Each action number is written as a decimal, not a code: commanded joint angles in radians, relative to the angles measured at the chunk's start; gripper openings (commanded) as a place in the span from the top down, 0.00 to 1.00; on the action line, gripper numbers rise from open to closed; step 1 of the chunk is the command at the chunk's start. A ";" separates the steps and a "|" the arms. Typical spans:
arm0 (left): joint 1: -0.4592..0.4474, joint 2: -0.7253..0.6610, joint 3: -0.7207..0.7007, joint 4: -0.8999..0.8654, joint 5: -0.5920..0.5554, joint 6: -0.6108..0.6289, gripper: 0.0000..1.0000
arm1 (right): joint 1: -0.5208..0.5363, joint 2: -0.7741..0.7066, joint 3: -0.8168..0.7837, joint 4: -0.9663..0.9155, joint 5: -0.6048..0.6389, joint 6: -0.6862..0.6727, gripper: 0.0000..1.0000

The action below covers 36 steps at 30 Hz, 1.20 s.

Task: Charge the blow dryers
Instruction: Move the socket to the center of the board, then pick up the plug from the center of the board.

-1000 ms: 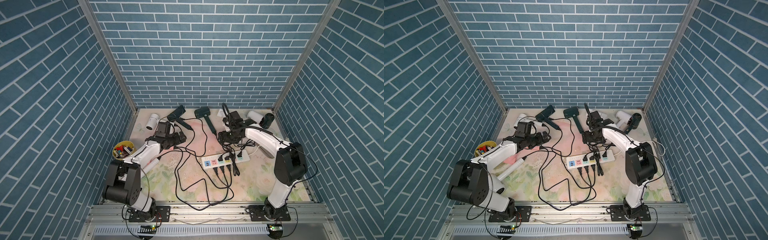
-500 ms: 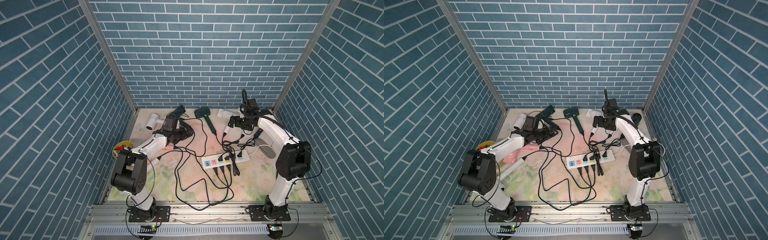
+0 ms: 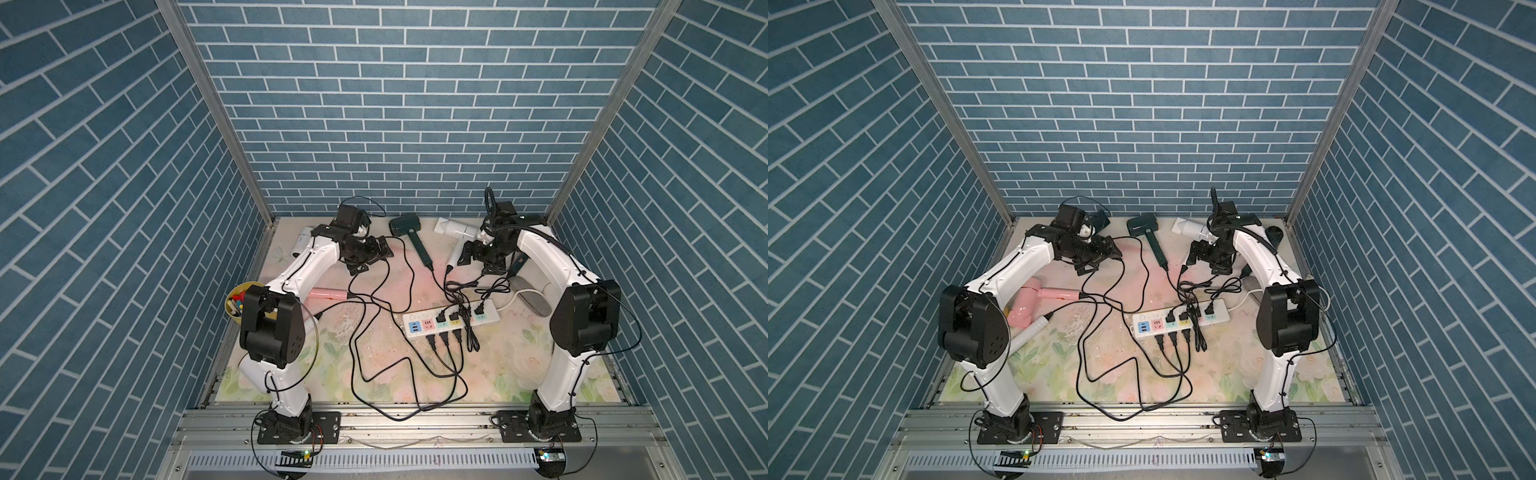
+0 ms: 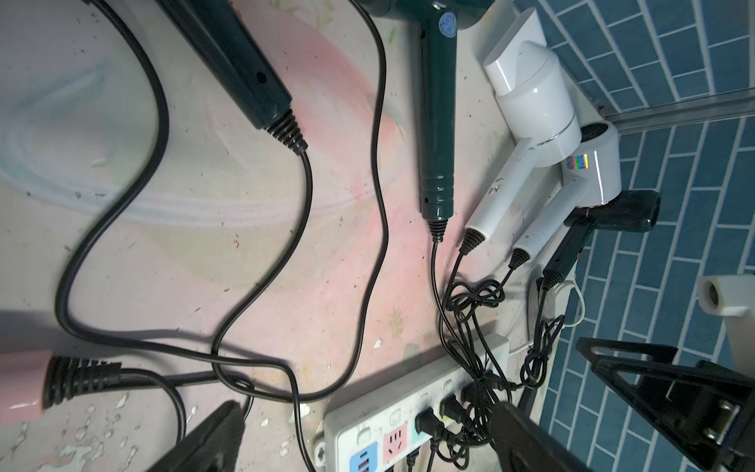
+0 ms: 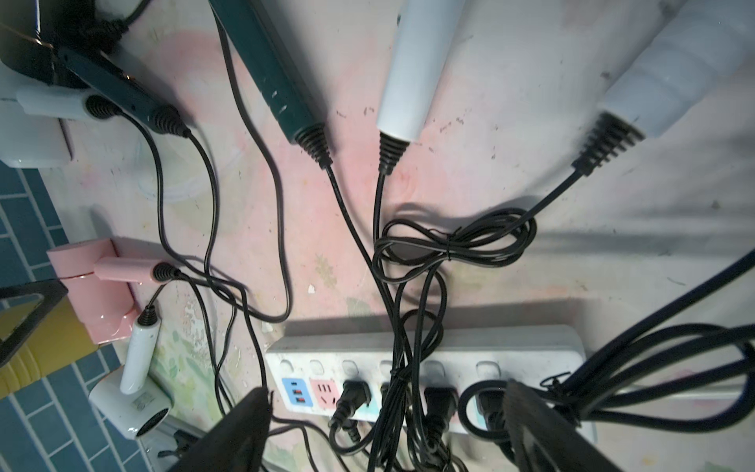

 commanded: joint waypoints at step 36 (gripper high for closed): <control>0.190 0.238 0.240 -0.231 0.033 -0.112 0.01 | -0.006 0.647 0.783 -0.462 -0.045 -0.057 0.20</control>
